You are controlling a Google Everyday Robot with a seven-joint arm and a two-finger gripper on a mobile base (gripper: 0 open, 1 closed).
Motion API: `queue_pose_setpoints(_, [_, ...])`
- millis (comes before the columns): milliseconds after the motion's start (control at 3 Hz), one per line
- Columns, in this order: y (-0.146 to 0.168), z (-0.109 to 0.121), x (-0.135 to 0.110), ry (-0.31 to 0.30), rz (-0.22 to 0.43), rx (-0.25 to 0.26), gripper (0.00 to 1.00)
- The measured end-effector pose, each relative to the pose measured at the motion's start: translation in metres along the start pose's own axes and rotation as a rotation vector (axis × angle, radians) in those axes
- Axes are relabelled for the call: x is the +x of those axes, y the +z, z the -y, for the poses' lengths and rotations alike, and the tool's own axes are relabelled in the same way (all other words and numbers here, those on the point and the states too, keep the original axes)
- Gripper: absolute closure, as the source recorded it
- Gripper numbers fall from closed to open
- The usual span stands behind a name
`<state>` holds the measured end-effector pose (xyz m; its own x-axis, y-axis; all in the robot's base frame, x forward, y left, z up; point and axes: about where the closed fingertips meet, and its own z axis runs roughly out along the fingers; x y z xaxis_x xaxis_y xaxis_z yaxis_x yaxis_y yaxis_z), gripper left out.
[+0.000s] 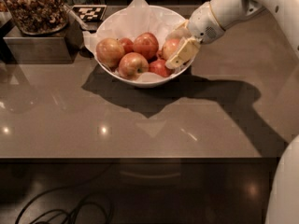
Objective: Pick apple from white bowl
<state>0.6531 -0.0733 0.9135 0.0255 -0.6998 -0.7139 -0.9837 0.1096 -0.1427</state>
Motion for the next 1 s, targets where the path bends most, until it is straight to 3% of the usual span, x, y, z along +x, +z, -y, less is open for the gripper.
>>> queue_pose_setpoints(667, [0.000,-0.004,0.010,0.005,0.010,0.001,0.89])
queue_pose_setpoints(1000, [-0.011,-0.004,0.003,-0.021,0.035,-0.001,1.00])
